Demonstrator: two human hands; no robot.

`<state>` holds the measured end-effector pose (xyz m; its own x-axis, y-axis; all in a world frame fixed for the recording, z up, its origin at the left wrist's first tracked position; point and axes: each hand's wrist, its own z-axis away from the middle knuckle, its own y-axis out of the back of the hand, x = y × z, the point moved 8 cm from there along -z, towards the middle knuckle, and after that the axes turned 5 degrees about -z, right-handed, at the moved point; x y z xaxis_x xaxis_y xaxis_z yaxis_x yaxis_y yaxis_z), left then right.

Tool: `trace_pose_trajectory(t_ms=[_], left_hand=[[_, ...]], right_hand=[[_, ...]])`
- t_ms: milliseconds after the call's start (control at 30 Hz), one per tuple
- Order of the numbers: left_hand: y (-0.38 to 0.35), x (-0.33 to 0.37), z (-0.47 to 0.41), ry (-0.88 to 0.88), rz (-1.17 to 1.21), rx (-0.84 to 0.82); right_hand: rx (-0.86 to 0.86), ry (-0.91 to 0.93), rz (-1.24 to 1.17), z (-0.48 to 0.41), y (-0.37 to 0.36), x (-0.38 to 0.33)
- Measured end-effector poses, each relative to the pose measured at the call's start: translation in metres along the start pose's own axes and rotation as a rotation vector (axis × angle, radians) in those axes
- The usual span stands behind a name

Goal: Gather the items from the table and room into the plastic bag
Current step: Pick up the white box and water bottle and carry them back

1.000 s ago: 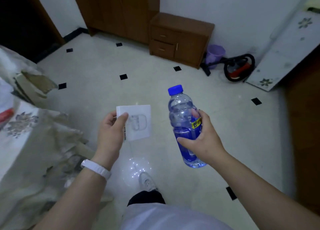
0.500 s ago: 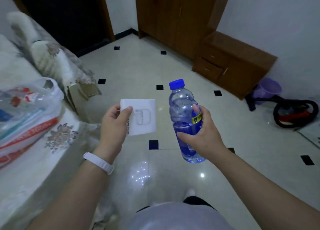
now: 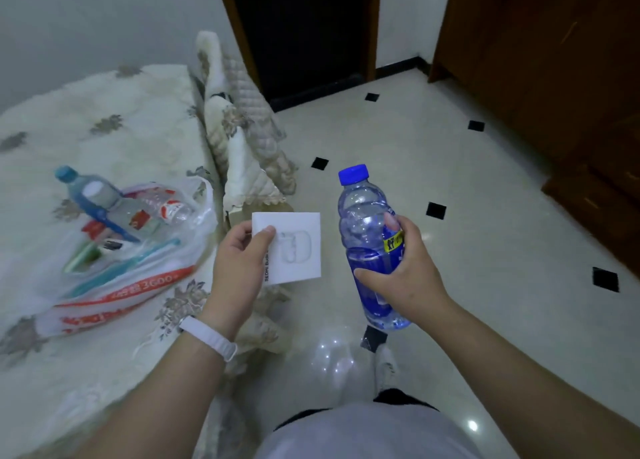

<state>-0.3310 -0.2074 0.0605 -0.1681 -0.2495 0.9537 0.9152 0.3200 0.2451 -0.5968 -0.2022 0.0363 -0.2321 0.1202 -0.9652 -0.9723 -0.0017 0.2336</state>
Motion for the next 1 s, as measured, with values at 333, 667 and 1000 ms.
trace_pose_trajectory(t_ms=[333,667,1000], left_hand=[[0.053,0.005,-0.038,0.124,0.109,0.405],[0.19,-0.049,-0.047,0.203,0.293,0.858],[0.316,-0.105,-0.093,0.268,0.32,1.025]], right_hand=[[-0.348,0.111,0.011,-0.134,-0.059,-0.057],[-0.664,0.253,0.097,-0.158,-0.204,-0.105],[-0.814,0.392,0.217,-0.159,-0.35,-0.147]])
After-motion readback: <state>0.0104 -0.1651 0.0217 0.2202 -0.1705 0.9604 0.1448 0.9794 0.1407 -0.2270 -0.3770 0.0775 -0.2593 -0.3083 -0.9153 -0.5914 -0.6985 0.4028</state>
